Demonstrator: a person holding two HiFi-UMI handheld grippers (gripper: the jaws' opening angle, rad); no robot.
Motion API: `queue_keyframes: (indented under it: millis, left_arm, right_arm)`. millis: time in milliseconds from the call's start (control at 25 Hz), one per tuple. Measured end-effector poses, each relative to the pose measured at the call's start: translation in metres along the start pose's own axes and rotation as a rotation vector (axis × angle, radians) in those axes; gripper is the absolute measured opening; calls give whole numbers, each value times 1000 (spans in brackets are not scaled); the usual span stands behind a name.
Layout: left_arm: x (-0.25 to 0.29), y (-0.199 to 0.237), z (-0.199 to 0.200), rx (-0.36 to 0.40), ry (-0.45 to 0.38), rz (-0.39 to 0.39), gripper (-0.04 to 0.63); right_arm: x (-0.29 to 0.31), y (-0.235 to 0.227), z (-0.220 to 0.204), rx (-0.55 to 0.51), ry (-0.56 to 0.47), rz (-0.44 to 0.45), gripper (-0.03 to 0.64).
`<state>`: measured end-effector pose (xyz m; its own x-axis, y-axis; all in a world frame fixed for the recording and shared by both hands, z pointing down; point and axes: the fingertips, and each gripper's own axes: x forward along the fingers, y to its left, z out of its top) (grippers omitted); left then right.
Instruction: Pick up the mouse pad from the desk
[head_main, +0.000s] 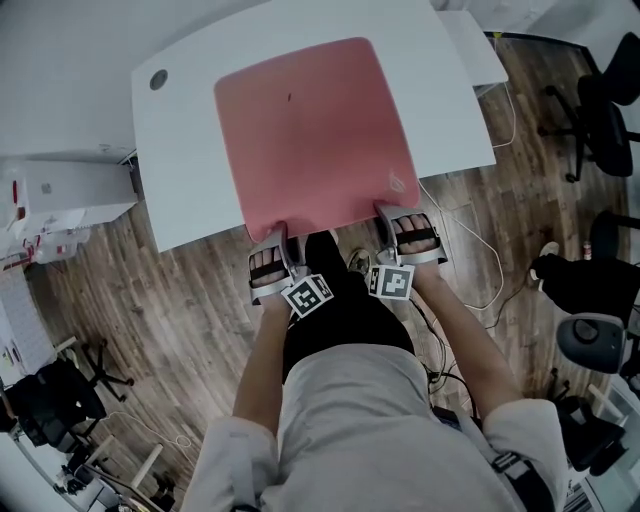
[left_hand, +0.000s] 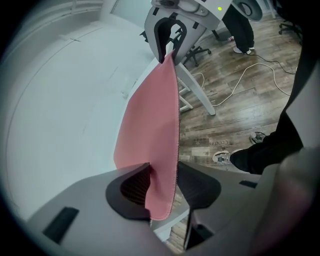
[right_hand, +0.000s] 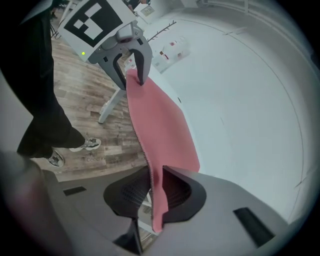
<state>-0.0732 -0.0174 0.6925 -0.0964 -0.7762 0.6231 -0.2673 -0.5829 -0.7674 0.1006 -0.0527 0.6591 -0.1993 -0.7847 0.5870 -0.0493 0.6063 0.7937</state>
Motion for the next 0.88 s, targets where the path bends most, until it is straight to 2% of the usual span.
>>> queue_keyframes:
  millis: [40,160,240,280,640,760,880]
  left_arm:
    - [-3,1,0,-3,1,-14,168]
    - [-12,9,4,-30,-2,-25,139]
    - [-15,24,6,-48,-14,10,46]
    - [-16,32,7,-56,-18,24,34]
    - [-8,57,10,-117,-23,-38,31]
    - [1,58,10,-120,-38,-30,31]
    - [4,71,13,-153,-27,-42,31]
  right_arm:
    - [-4,-3,2,3,-7,-7,74]
    - [-10,-15,4,52,-15,-1,62]
    - [-7,-23,6,92,-18,18,60]
    - [-5,-27,7,105,-20,26,58]
    - [3,-50,15,176,-17,60,54]
    - [10,-56,16,190,-15,55,54]
    - [16,-63,17,202,-10,47,54]
